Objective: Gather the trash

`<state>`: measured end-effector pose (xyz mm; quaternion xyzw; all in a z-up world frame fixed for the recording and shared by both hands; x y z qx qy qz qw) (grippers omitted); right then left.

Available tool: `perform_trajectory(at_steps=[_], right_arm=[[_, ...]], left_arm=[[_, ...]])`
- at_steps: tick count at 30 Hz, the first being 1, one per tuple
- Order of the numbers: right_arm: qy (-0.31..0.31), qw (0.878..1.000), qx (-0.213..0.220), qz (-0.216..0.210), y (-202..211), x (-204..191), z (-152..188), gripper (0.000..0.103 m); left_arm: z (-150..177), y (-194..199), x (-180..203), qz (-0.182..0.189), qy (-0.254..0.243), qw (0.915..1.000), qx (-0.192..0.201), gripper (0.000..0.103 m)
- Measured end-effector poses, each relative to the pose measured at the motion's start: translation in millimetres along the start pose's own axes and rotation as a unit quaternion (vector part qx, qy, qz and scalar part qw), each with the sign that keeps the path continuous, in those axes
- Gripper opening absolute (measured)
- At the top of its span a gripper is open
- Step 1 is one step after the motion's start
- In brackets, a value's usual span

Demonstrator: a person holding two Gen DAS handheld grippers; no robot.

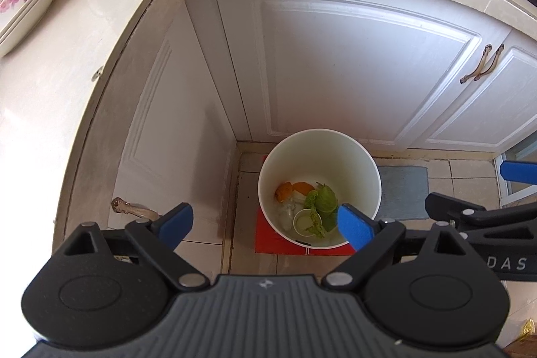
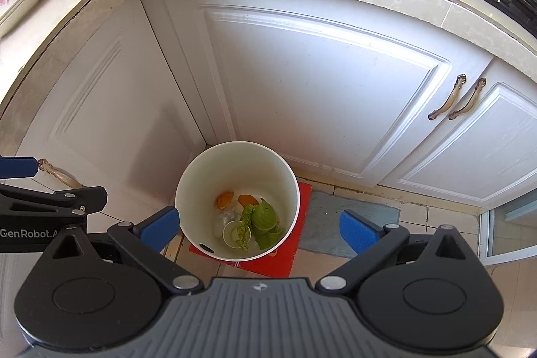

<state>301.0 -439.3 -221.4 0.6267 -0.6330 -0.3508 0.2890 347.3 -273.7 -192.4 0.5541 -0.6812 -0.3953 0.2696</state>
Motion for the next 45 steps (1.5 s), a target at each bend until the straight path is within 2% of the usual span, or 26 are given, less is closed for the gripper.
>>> perform_trajectory(at_steps=[45], right_arm=[[0.013,1.0,0.006,-0.006,-0.2,2.0,-10.8,0.103]], left_arm=[[-2.3,2.3,-3.7,0.002,0.004,1.0,0.002,0.093]])
Point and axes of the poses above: each gripper's, at about its wrist camera, not at the fingertips, and y roughly against the way its jaws point, x to its right, z to its underside, the point moved 4 cm from there along -y, roughly the way its jaws point, and after that the axes turned 12 degrees about x, right-handed, at the moved point
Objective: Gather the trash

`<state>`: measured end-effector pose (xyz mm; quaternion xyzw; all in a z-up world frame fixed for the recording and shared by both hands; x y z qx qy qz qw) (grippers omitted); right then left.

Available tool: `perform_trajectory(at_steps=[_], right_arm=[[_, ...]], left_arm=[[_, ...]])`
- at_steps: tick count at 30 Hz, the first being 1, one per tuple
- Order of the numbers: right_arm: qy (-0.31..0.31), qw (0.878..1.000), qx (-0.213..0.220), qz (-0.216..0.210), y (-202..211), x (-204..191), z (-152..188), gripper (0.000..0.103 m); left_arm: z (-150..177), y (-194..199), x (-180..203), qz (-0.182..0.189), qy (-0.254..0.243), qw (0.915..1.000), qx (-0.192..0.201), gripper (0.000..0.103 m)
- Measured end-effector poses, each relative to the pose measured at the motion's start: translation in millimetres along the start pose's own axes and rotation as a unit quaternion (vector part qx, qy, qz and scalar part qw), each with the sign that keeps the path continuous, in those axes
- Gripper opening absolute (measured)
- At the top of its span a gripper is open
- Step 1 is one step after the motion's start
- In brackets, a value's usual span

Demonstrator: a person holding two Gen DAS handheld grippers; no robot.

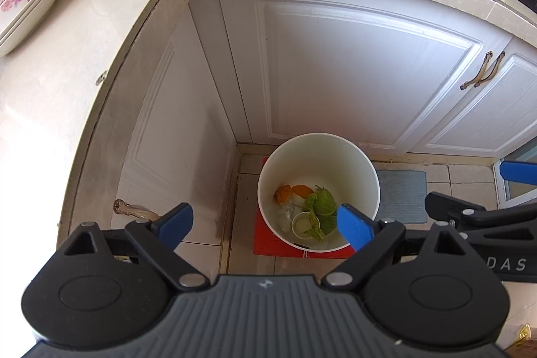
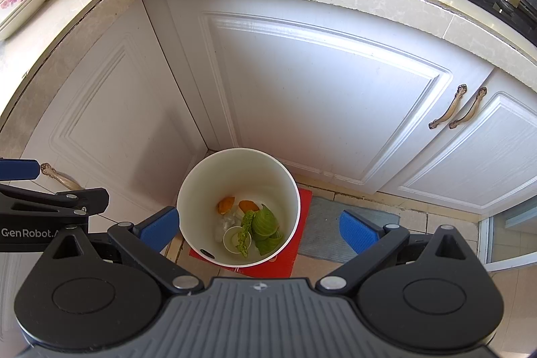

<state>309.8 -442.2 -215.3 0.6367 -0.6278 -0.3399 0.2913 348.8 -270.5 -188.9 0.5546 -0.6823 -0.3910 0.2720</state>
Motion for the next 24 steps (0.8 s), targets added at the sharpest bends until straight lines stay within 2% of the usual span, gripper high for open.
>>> perform_trajectory(at_steps=[24], right_arm=[[0.001,1.0,0.003,0.0,1.1,3.9,-3.3,0.103]], left_arm=[[-0.5,1.9,0.7,0.003,-0.004,1.0,0.003,0.093]])
Point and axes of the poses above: each gripper's, at about its wrist camera, not at the fingertips, and y roughly against the way its jaws point, x to its right, z to its underside, the point moved 4 cm from there along -y, roughly the way its jaws point, and after that the axes turned 12 degrees about x, right-handed, at the moved point
